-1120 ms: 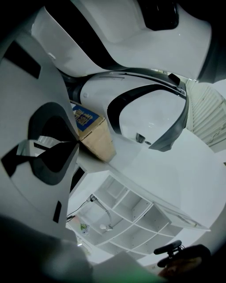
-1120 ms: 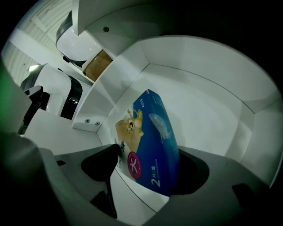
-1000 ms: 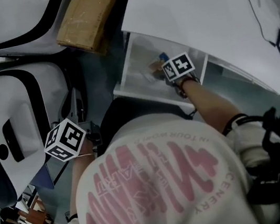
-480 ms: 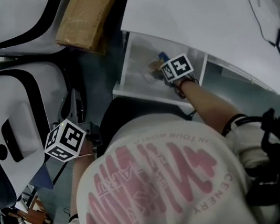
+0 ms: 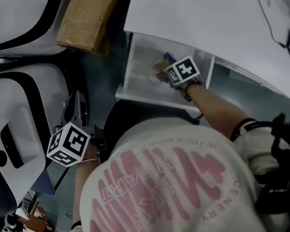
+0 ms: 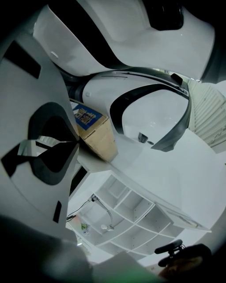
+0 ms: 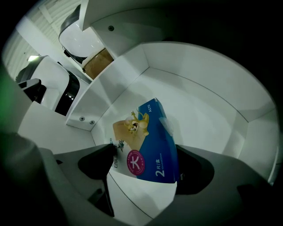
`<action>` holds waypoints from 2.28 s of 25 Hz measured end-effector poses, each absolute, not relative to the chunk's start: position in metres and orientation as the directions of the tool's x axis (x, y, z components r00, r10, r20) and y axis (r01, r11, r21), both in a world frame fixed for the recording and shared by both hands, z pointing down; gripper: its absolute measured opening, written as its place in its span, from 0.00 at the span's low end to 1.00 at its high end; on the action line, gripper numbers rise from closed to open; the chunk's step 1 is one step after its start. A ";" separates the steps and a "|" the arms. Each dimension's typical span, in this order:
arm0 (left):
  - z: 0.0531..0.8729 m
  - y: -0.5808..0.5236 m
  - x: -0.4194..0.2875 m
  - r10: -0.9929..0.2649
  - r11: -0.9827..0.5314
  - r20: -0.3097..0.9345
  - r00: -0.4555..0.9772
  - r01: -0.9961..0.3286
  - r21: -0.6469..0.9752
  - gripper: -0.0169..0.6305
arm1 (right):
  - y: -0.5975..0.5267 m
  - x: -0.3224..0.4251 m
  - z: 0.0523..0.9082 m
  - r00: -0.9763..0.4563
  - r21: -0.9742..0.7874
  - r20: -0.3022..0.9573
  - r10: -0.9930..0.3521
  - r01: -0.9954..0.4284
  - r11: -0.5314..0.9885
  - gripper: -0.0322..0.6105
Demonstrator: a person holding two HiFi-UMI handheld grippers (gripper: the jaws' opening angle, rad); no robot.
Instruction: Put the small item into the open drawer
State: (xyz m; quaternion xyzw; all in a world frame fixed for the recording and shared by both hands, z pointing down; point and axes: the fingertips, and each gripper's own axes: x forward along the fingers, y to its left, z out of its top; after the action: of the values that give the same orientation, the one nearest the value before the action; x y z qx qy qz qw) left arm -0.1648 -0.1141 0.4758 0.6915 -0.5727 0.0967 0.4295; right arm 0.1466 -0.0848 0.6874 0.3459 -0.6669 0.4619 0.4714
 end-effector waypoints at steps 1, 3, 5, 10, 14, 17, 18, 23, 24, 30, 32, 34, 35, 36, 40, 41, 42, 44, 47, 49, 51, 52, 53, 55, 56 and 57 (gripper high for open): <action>0.476 -0.114 -0.164 -0.708 0.024 0.626 0.326 -0.875 0.483 0.09 | -0.085 0.147 0.688 -0.318 -0.291 0.948 -0.026 -0.896 0.334 0.68; 0.477 -0.113 -0.163 -0.707 0.025 0.628 0.325 -0.876 0.481 0.09 | -0.085 0.147 0.688 -0.317 -0.290 0.948 -0.027 -0.896 0.335 0.69; 0.476 -0.113 -0.163 -0.709 0.025 0.627 0.323 -0.877 0.480 0.09 | -0.086 0.147 0.688 -0.320 -0.291 0.947 -0.032 -0.895 0.338 0.69; 0.473 -0.112 -0.161 -0.710 0.021 0.626 0.322 -0.879 0.476 0.09 | -0.086 0.148 0.687 -0.317 -0.280 0.947 -0.053 -0.895 0.347 0.69; 0.470 -0.110 -0.162 -0.715 0.025 0.624 0.317 -0.880 0.475 0.09 | -0.088 0.148 0.684 -0.316 -0.264 0.945 -0.081 -0.888 0.376 0.69; 0.468 -0.108 -0.164 -0.719 0.027 0.621 0.312 -0.880 0.474 0.09 | -0.088 0.147 0.683 -0.310 -0.255 0.947 -0.085 -0.887 0.385 0.70; 0.467 -0.107 -0.165 -0.720 0.029 0.620 0.310 -0.880 0.474 0.09 | -0.088 0.147 0.683 -0.306 -0.252 0.948 -0.086 -0.887 0.387 0.70; 0.467 -0.102 -0.165 -0.724 0.037 0.620 0.303 -0.880 0.473 0.09 | -0.088 0.147 0.682 -0.293 -0.235 0.952 -0.086 -0.884 0.404 0.70; 0.467 -0.101 -0.165 -0.725 0.040 0.619 0.301 -0.880 0.473 0.09 | -0.089 0.147 0.682 -0.292 -0.233 0.952 -0.089 -0.882 0.409 0.70; 0.466 -0.092 -0.166 -0.730 0.050 0.619 0.290 -0.880 0.472 0.09 | -0.089 0.146 0.682 -0.286 -0.220 0.953 -0.099 -0.881 0.419 0.70; 0.465 -0.089 -0.168 -0.732 0.056 0.619 0.285 -0.880 0.471 0.09 | -0.089 0.147 0.681 -0.277 -0.211 0.955 -0.103 -0.883 0.420 0.71; 0.464 -0.087 -0.171 -0.736 0.064 0.618 0.277 -0.880 0.470 0.09 | -0.089 0.147 0.681 -0.271 -0.205 0.957 -0.103 -0.884 0.420 0.71; 0.464 -0.086 -0.172 -0.738 0.067 0.617 0.274 -0.880 0.470 0.09 | -0.089 0.147 0.682 -0.269 -0.205 0.958 -0.101 -0.885 0.418 0.71; 0.463 -0.085 -0.172 -0.740 0.069 0.616 0.271 -0.880 0.469 0.09 | -0.089 0.147 0.682 -0.267 -0.204 0.959 -0.098 -0.886 0.417 0.71; 0.462 -0.083 -0.170 -0.746 0.069 0.610 0.266 -0.881 0.468 0.09 | -0.094 0.147 0.681 -0.253 -0.180 0.960 -0.117 -0.884 0.432 0.72; 0.462 -0.082 -0.169 -0.747 0.067 0.610 0.265 -0.882 0.467 0.09 | -0.096 0.145 0.681 -0.254 -0.176 0.959 -0.125 -0.881 0.439 0.72; 0.461 -0.082 -0.169 -0.747 0.067 0.609 0.265 -0.883 0.465 0.09 | -0.099 0.142 0.680 -0.261 -0.176 0.955 -0.137 -0.876 0.448 0.72; 0.461 -0.081 -0.168 -0.748 0.066 0.609 0.263 -0.884 0.463 0.09 | -0.105 0.136 0.678 -0.280 -0.177 0.946 -0.161 -0.866 0.467 0.72; 0.460 -0.079 -0.167 -0.749 0.065 0.609 0.261 -0.885 0.460 0.09 | -0.099 0.136 0.677 -0.265 -0.176 0.955 -0.132 -0.867 0.467 0.72; 0.460 -0.077 -0.167 -0.751 0.067 0.608 0.259 -0.886 0.459 0.09 | -0.076 0.153 0.678 -0.173 -0.143 0.985 -0.029 -0.888 0.437 0.72; 0.458 -0.075 -0.167 -0.755 0.068 0.605 0.254 -0.887 0.457 0.09 | -0.068 0.159 0.679 -0.137 -0.127 0.991 0.009 -0.891 0.437 0.72; 0.456 -0.075 -0.169 -0.759 0.069 0.602 0.249 -0.888 0.455 0.09 | -0.072 0.154 0.679 -0.159 -0.136 0.987 -0.014 -0.882 0.452 0.72; 0.454 -0.075 -0.170 -0.763 0.072 0.598 0.244 -0.888 0.453 0.09 | -0.076 0.150 0.679 -0.182 -0.144 0.983 -0.037 -0.872 0.467 0.72; 0.450 -0.075 -0.176 -0.771 0.078 0.593 0.232 -0.890 0.449 0.09 | -0.074 0.151 0.678 -0.176 -0.140 0.984 -0.031 -0.866 0.480 0.72; 0.449 -0.075 -0.178 -0.773 0.081 0.592 0.227 -0.891 0.447 0.09 | -0.069 0.155 0.678 -0.153 -0.131 0.988 -0.008 -0.868 0.480 0.72; 0.448 -0.075 -0.180 -0.775 0.083 0.591 0.223 -0.891 0.446 0.09 | -0.065 0.157 0.678 -0.139 -0.127 0.990 0.010 -0.867 0.482 0.72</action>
State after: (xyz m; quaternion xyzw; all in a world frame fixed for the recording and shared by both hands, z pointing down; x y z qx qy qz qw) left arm -0.1801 -0.0751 0.4480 0.6730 -0.6190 0.0727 0.3982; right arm 0.1573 -0.0653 0.6779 0.3305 -0.6481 0.3868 0.5667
